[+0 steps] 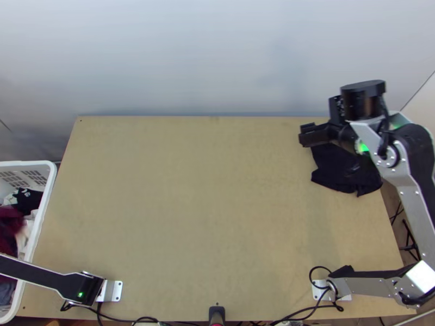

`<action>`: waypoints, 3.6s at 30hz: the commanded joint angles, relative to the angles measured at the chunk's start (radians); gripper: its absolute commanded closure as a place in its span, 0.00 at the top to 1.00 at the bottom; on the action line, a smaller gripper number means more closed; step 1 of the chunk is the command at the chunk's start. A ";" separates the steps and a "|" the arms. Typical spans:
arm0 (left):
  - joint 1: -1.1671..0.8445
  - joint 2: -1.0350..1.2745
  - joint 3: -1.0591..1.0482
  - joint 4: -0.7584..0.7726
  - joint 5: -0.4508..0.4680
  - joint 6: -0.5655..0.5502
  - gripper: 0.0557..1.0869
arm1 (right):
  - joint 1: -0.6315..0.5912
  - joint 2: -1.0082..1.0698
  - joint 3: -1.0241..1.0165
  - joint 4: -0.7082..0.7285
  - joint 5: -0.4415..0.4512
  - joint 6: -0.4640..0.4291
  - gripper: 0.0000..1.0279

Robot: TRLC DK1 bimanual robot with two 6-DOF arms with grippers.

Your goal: Fold the t-shirt

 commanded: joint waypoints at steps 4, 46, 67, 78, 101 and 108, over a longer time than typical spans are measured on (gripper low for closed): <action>-0.378 -0.724 -0.031 -0.371 0.380 -0.040 0.04 | -0.123 -0.155 -0.120 -0.020 0.008 -0.010 0.96; -0.358 -0.698 -0.864 0.069 0.004 0.394 0.89 | -0.340 -0.623 -0.640 -0.061 -0.037 0.003 0.96; -0.447 -0.461 -1.058 0.497 -0.131 0.352 0.88 | -0.284 -0.560 -0.554 -0.066 -0.034 -0.012 0.96; -0.404 -0.445 -0.800 0.208 -0.055 0.233 0.04 | -0.287 -0.559 -0.545 -0.067 -0.032 -0.012 0.96; 0.038 -0.469 0.163 0.158 -0.016 -0.109 0.04 | -0.314 -0.588 -0.511 -0.078 -0.032 -0.013 0.96; 0.172 -0.267 0.091 0.279 -0.310 -0.028 0.04 | -0.314 -0.631 -0.581 -0.079 -0.035 -0.007 0.96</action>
